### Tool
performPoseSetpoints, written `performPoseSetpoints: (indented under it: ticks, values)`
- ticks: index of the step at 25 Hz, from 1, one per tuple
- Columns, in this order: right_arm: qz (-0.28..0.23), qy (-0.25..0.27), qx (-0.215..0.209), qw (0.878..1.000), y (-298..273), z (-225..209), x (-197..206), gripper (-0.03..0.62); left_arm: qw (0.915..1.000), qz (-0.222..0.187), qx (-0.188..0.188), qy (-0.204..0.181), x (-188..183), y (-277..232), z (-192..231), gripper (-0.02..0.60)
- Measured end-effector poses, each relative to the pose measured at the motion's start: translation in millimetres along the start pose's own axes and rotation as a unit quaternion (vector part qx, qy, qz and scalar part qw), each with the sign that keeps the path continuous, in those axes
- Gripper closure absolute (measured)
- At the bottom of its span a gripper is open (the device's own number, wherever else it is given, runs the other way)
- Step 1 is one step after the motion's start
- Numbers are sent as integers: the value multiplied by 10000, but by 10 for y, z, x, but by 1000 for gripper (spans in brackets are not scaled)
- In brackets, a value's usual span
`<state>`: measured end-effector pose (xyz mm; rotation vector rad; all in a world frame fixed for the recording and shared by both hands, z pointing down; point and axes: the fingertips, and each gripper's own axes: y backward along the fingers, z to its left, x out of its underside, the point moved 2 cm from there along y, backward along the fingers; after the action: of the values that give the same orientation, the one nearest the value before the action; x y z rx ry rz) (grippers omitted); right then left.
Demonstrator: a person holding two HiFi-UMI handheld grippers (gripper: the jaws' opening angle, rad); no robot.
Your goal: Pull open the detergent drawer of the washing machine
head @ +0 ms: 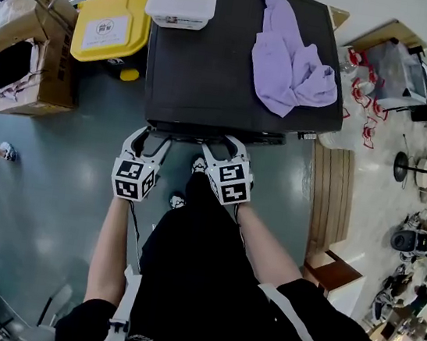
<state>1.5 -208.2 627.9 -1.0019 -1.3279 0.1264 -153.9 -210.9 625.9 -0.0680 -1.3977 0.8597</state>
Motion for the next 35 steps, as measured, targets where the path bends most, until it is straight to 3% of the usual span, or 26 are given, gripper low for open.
performPoseSetpoints:
  ticks: [35]
  values:
    - [12,-180,149,9997,258,191,278,390,9999,101,-91,-57,247,264,-207,311]
